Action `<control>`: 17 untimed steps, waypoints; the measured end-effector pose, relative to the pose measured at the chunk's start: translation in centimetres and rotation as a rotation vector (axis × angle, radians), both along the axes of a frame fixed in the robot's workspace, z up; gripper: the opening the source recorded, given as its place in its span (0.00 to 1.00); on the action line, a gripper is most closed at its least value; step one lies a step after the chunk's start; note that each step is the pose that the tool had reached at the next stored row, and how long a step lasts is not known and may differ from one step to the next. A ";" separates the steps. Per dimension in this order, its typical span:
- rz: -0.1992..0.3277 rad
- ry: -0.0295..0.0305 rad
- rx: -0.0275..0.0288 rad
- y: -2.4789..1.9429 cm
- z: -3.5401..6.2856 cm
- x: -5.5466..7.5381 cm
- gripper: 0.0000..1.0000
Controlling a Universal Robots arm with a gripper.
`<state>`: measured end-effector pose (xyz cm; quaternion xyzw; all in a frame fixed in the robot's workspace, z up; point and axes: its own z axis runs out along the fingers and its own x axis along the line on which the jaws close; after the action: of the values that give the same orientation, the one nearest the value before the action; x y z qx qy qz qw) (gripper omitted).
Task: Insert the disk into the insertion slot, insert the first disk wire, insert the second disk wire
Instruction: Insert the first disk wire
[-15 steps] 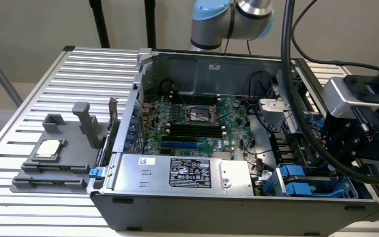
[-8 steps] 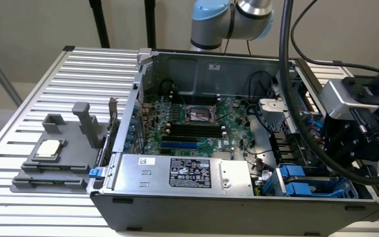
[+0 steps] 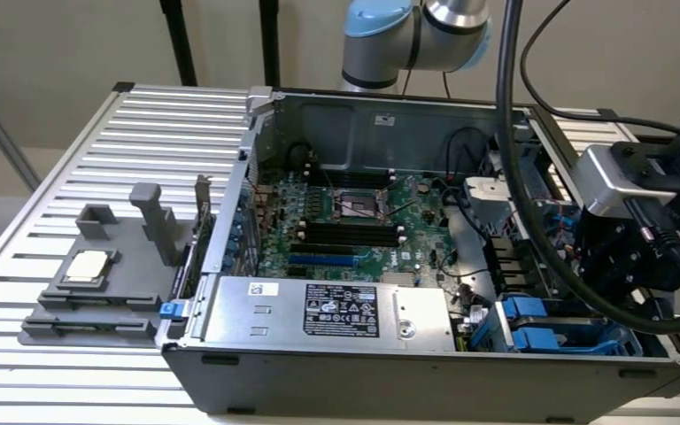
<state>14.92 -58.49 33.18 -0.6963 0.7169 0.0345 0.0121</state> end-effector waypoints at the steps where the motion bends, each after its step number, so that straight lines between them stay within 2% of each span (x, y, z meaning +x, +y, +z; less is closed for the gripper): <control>1: 0.000 0.0000 0.0000 0.00 -0.02 0.0 0.17; 3: 0.000 0.0000 0.0000 0.00 -0.01 0.0 0.17; 5: 0.000 0.0005 0.0025 -0.01 0.31 0.0 0.18; 6: 0.000 0.0007 0.0006 0.00 0.84 0.0 0.18; 7: 0.000 0.0009 0.0003 0.00 1.32 0.0 0.25; 10: 0.000 0.0010 0.0004 -0.03 2.55 -0.1 0.25; 11: 0.000 0.0009 0.0003 -0.14 2.89 -1.0 0.25; 13: 0.001 0.0009 0.0001 -0.30 2.93 -2.4 0.25; 17: 0.001 0.0010 0.0001 -0.29 2.93 -2.5 0.25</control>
<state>12.41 -58.78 36.11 -0.6965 0.7166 0.0349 0.0118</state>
